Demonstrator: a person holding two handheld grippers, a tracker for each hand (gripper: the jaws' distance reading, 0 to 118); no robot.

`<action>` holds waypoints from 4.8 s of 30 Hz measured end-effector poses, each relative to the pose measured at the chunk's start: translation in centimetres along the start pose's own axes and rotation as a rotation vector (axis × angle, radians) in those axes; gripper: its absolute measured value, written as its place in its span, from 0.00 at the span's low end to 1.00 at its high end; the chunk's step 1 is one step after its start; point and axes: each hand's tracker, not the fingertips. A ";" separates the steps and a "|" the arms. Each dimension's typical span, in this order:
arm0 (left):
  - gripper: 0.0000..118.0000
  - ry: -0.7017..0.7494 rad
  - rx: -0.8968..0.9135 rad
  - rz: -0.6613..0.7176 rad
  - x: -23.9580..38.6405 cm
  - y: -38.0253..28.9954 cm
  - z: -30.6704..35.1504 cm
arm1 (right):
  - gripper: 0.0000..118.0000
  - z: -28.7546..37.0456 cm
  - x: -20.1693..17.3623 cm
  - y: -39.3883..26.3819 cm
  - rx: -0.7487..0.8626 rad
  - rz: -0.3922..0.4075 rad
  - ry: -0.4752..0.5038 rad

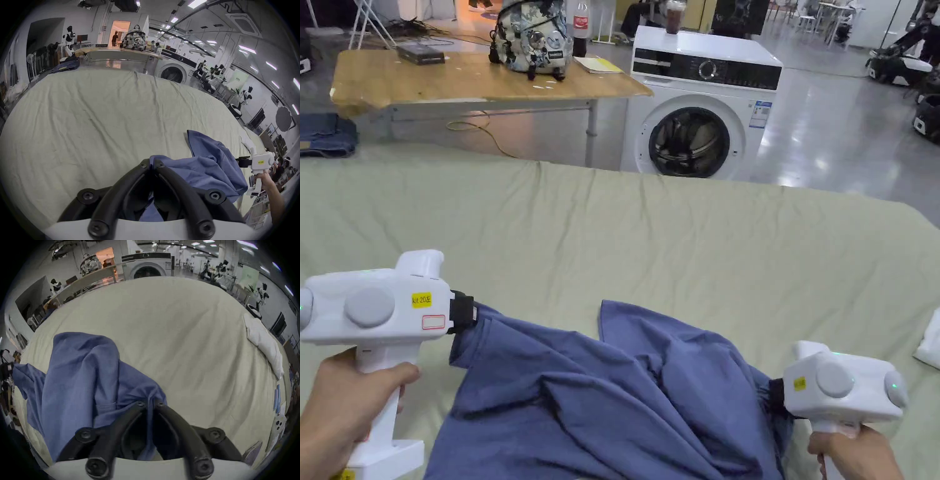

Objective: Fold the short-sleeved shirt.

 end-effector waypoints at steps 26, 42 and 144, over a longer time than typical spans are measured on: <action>0.00 0.131 0.182 -0.071 -2.2 8.9 9.4 | 0.01 18.6 0.8 6.5 0.613 0.063 -0.183; 0.00 0.250 0.356 -0.039 -5.5 20.0 18.6 | 0.01 30.0 1.5 15.1 0.837 0.040 -0.267; 0.00 0.214 0.125 0.002 -5.0 -9.9 11.8 | 0.00 16.6 -17.4 -8.3 0.735 0.109 0.036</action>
